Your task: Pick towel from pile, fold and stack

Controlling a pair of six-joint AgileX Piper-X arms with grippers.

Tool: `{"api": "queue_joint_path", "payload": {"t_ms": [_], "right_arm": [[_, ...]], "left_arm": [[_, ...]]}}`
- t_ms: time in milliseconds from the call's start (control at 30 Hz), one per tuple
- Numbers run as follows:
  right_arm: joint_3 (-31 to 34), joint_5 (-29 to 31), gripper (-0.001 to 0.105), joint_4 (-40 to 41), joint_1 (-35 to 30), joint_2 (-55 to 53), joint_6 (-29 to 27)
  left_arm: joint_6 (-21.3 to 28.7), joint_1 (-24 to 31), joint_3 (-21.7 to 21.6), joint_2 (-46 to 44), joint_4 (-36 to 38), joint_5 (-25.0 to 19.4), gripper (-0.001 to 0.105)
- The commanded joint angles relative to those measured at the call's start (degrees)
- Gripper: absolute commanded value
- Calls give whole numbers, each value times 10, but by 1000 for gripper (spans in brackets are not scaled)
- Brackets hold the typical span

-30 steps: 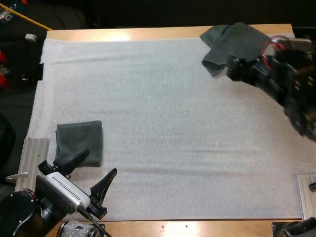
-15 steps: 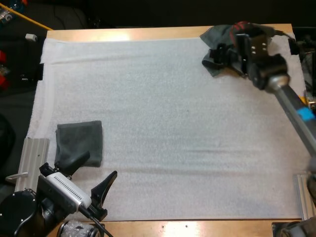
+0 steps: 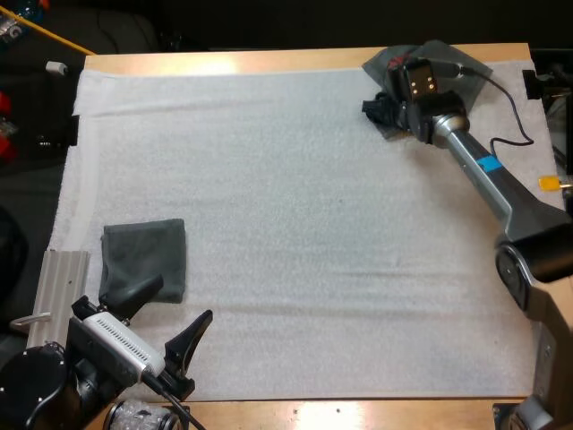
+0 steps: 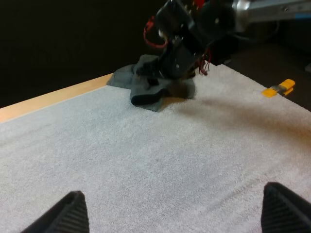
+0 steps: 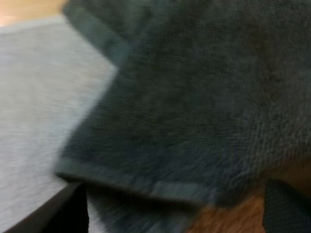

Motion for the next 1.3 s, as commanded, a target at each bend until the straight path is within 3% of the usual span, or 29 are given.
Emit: {"api": "queue_joint_path", "payload": {"t_ms": [0, 167, 367, 433, 500, 600, 800, 933, 1267], "right_arm": [[-11, 11, 70, -4, -10, 5, -4], [-33, 12, 66, -8, -32, 39, -2], [-37, 6, 30, -7, -46, 51, -3], [-39, -2, 10, -7, -46, 51, -14], [-43, -12, 0, -1, -46, 47, -26], [-50, -20, 0, 17, -38, 31, -48], [-51, -16, 0, 82, -11, -46, -163], [-51, -16, 0, 139, 6, -113, -201], [-51, -21, 0, 255, 45, -271, -205]], "left_arm": [[-7, -2, -5, 2, -1, 3, 69], [-7, -2, -5, 2, -1, 3, 69], [-7, -2, -5, 3, -1, 3, 69], [-7, -2, -5, 7, -2, 3, 69], [-7, -2, -5, 11, -2, 3, 69], [-7, -2, -5, 20, -5, 3, 69], [-8, -2, -5, 34, -6, 3, 69], [-8, -2, -10, 33, -29, 3, 69], [-8, -2, -43, 33, -46, 8, 69]]}}
